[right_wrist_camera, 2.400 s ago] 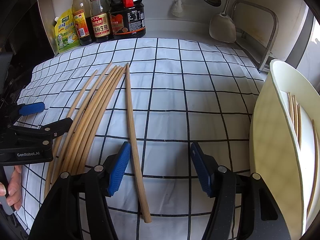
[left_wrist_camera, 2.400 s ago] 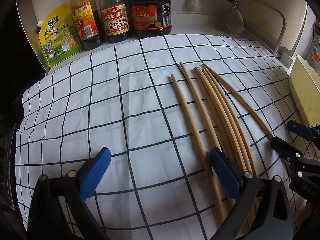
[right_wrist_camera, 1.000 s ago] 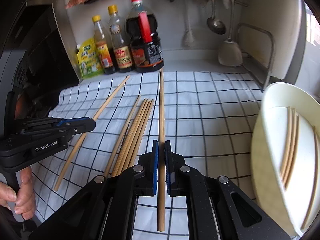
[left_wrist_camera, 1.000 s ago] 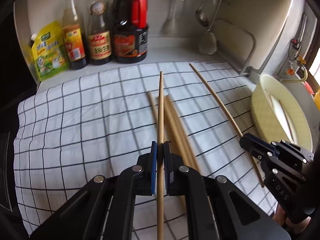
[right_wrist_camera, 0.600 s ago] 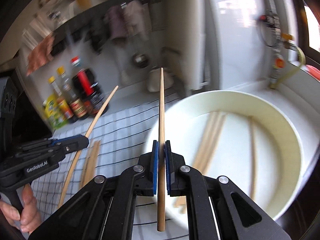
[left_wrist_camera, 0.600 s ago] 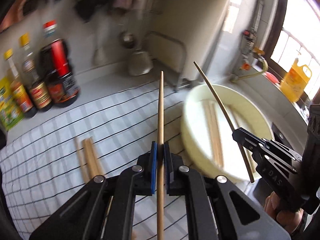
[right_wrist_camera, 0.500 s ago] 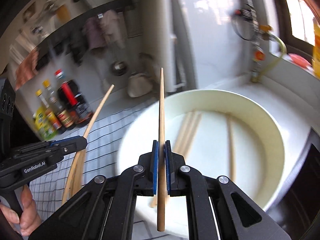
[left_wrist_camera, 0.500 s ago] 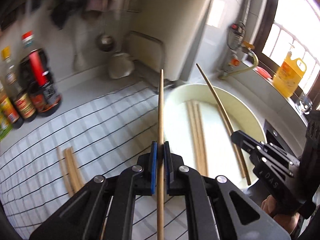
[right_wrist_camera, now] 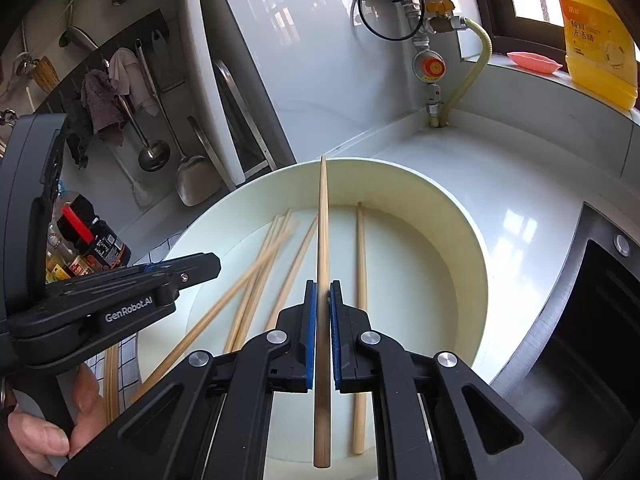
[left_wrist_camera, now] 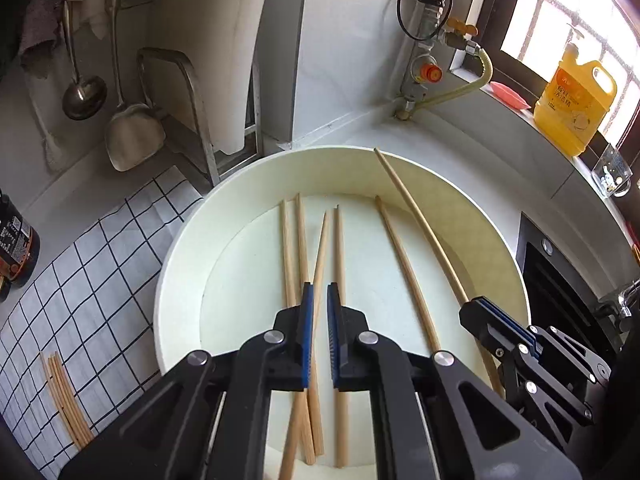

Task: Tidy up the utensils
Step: 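Open the right tool over the water while the left tool releases its chopstick, then move both open tools back to the chopstick bundle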

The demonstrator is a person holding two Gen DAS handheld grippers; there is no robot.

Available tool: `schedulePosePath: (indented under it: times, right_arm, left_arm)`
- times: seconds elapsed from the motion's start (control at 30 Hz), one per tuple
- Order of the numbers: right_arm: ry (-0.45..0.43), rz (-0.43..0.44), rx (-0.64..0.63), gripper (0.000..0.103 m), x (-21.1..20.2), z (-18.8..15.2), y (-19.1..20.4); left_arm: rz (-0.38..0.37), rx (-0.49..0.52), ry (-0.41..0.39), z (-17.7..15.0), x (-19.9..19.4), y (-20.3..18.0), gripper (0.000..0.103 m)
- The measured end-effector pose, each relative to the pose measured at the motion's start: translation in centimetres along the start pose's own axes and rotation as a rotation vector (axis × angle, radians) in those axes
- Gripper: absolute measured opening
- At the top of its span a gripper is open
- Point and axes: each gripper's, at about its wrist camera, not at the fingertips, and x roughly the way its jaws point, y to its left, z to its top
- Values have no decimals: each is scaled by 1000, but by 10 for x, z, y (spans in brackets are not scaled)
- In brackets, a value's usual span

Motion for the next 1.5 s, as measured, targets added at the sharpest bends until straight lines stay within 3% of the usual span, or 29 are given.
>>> schedulePosePath:
  times: [0.17, 0.2, 0.3, 0.33, 0.37, 0.6, 1.07, 1.5]
  right_arm:
    - [4, -6, 22, 7, 0, -1, -6]
    - [-1, -6, 26, 11, -1, -2, -6]
    - [-18, -8, 34, 22, -4, -1, -8]
    - [-23, -10, 36, 23, -5, -1, -9]
    - [-27, -10, 38, 23, -6, -1, -9]
    - [-34, 13, 31, 28, -10, -2, -4]
    - [-32, 69, -51, 35, -13, -9, 27]
    - [-16, 189, -92, 39, -18, -20, 55]
  left_arm:
    - [8, -10, 24, 2, 11, 2, 9]
    - [10, -13, 24, 2, 11, 2, 11]
    - [29, -23, 6, 1, 5, 8, 41]
    - [37, -30, -10, 1, 1, 10, 59]
    - [42, -39, -28, 2, -4, 13, 64]
    - [69, -68, -68, -2, -28, 31, 67]
    - [104, -110, -100, -45, -64, 65, 74]
    - [164, -133, -147, -83, -106, 85, 78]
